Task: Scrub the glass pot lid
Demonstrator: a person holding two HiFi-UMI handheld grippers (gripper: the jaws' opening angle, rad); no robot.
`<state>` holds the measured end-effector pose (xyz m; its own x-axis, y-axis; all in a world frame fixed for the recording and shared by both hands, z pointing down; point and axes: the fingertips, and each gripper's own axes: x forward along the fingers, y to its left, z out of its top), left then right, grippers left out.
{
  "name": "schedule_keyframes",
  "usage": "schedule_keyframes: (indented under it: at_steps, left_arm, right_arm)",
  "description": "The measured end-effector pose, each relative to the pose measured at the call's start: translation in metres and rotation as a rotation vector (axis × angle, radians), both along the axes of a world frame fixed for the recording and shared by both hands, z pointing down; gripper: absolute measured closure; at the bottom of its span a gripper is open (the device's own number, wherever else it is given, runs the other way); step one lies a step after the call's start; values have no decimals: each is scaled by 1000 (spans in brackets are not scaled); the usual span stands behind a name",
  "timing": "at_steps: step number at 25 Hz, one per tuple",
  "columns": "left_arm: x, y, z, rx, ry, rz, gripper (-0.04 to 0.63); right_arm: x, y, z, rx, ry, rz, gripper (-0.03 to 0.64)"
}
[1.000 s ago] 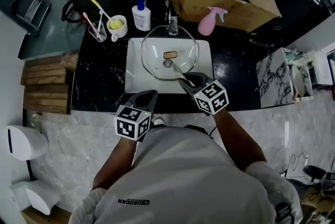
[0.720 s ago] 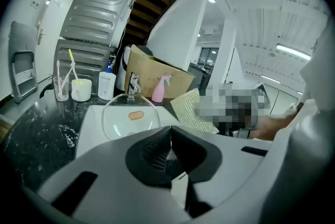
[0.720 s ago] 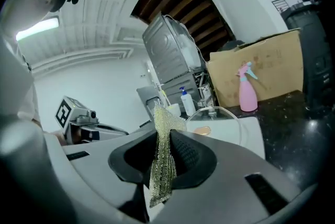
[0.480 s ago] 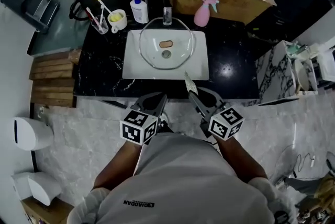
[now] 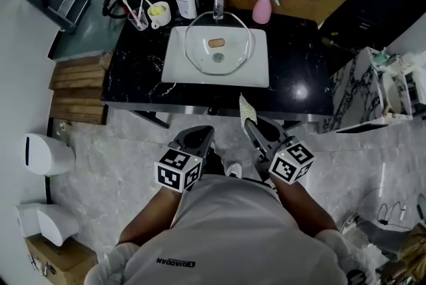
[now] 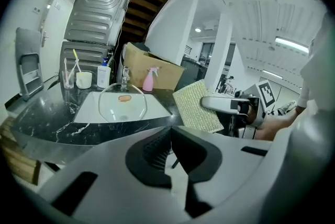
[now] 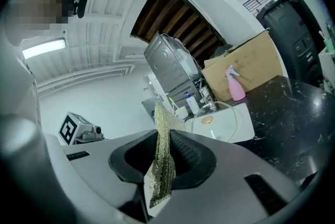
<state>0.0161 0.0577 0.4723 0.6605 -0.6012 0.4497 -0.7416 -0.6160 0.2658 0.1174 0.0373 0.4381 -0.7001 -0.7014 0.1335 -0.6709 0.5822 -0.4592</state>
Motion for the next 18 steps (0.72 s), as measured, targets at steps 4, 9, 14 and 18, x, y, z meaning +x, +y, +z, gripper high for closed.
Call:
schedule_keyframes:
  at_steps: [4, 9, 14, 18]
  left_arm:
    - [-6, 4, -1, 5, -25, -11, 580]
    - [-5, -8, -18, 43, -6, 10, 580]
    - [-21, -24, -29, 55, -7, 41, 580]
    - [-34, -34, -30, 51, -4, 69, 580]
  right_arm:
    - [-4, 7, -1, 13, 28, -2, 526]
    - [-6, 2, -7, 17, 50, 20, 526]
    - [-19, -6, -15, 14, 70, 61, 528]
    - [-32, -11, -17, 20, 96, 88, 529]
